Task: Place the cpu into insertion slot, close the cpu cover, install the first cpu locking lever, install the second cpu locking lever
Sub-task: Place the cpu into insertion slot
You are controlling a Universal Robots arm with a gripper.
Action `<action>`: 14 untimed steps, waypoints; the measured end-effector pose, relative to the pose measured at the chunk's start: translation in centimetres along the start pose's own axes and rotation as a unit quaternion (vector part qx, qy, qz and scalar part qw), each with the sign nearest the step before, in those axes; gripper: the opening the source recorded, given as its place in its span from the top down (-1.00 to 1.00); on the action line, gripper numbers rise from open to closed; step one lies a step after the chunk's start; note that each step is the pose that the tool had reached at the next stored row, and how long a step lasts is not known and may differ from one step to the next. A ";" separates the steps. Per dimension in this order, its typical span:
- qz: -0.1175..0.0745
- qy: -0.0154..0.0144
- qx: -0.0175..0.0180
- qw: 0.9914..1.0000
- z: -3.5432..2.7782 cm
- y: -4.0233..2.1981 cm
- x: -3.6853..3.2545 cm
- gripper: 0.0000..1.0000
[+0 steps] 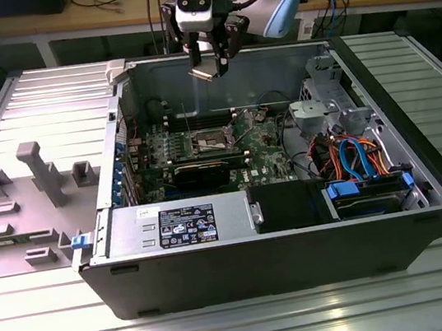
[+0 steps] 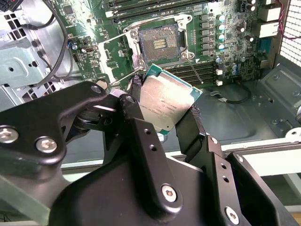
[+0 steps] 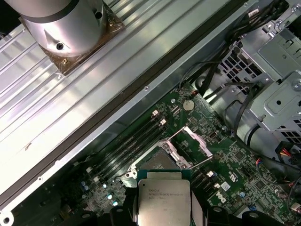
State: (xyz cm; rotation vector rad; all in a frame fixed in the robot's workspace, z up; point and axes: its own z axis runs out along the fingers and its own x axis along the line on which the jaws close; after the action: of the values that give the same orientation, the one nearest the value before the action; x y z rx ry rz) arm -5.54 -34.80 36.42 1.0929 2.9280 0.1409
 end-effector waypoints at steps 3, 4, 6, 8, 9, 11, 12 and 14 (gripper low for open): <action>0.020 -0.002 0.000 1.000 0.01 0.00 0.00 -0.08; 0.030 -0.003 -0.001 1.000 0.01 0.00 0.00 -0.08; 0.034 -0.003 -0.001 0.999 0.01 0.00 0.00 -0.08; 0.034 -0.003 -0.001 0.999 0.02 0.00 0.00 -0.08; 0.034 -0.003 -0.001 0.999 0.01 0.00 0.00 -0.08; 0.034 -0.003 -0.001 0.999 0.02 0.00 0.00 -0.08; 0.034 -0.003 -0.001 0.999 0.02 0.00 0.00 -0.08; 0.034 -0.003 -0.001 0.999 0.02 -0.05 0.06 -0.08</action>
State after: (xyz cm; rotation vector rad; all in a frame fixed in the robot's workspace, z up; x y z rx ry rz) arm -5.62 -34.79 36.40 1.1905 2.8865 0.1402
